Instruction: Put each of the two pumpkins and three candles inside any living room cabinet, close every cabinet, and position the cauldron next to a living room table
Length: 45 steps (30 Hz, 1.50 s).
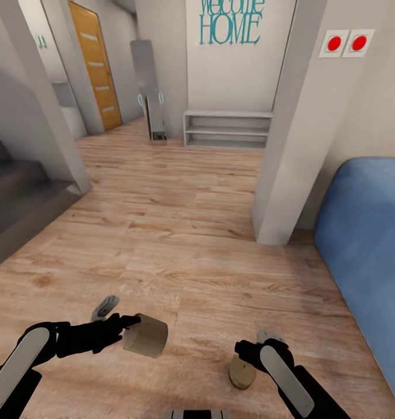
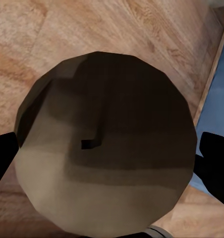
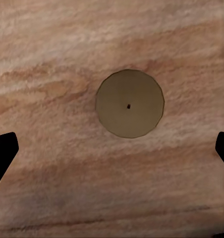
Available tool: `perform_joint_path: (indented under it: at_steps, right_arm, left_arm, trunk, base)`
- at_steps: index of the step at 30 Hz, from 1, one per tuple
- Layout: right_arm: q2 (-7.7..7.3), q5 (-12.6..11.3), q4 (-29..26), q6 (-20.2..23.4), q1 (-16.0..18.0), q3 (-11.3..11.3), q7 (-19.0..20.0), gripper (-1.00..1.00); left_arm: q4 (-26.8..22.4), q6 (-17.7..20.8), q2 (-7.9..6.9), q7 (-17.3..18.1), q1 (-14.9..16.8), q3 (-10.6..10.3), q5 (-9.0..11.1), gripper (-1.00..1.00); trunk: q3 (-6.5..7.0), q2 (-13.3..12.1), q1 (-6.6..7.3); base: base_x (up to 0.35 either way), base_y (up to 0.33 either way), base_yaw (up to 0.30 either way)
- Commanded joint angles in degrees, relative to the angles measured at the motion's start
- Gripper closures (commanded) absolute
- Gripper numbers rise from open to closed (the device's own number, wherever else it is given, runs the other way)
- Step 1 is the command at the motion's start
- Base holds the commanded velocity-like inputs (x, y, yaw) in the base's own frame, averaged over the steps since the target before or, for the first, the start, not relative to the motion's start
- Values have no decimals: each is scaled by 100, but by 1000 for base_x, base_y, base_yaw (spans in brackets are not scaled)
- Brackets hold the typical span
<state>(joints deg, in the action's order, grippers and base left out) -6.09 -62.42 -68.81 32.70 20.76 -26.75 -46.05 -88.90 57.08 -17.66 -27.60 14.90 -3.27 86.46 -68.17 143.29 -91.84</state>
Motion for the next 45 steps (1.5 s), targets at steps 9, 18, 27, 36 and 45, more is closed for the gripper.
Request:
perform_joint_path:
  at_steps: [9,18,27,36,45]
  right_arm:
    - [-2,-31,54,-35,32,-14,-40,-100]
    - [0,-23,52,-37,33,-14,9,-100]
    - [-6,-16,61,-36,33,-14,261,-100]
    - [-1,-16,68,-36,33,-14,272,-100]
    - [2,-16,118,-36,41,-14,278,-100]
  left_arm:
    - [-5,-4,-1,-59,4,-6,73,100]
    - [-5,-4,-1,-55,4,-7,73,100]
    - [-5,-4,-1,-54,4,-7,73,100]
    - [-5,-4,-1,-53,4,-7,73,100]
    - [-5,-4,-1,-53,4,-7,73,100]
  trunk:
    - [-205,15,-22]
    - [-382,25,-42]
    - [-582,37,-66]
    - [-737,47,-84]
    - [-936,59,-107]
  base:
    - [0,0,0]
    - [0,0,0]
    - [0,0,0]
    - [0,0,0]
    - [0,0,0]
